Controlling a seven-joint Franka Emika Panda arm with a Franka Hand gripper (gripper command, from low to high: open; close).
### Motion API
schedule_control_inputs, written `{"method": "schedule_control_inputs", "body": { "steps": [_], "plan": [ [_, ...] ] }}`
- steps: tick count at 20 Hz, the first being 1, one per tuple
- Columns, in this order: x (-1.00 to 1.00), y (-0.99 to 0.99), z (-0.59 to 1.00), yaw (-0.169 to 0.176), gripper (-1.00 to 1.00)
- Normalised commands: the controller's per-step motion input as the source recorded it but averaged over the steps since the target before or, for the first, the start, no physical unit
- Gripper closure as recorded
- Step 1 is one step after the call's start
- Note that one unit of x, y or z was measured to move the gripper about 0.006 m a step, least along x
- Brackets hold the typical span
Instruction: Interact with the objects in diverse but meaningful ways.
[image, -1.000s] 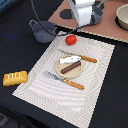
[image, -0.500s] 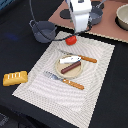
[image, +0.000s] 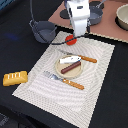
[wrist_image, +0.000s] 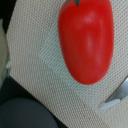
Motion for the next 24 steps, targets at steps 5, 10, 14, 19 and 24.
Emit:
{"method": "schedule_control_inputs", "body": {
  "steps": [5, 10, 14, 19, 24],
  "plan": [
    [0.05, 0.00, -0.32, 0.000, -1.00],
    [0.04, 0.12, -0.30, 0.019, -1.00],
    [0.07, 0.25, -0.27, 0.035, -1.00],
    [0.28, 0.34, -0.06, 0.013, 1.00],
    [0.39, 0.43, 0.01, 0.000, 1.00]
  ]
}}
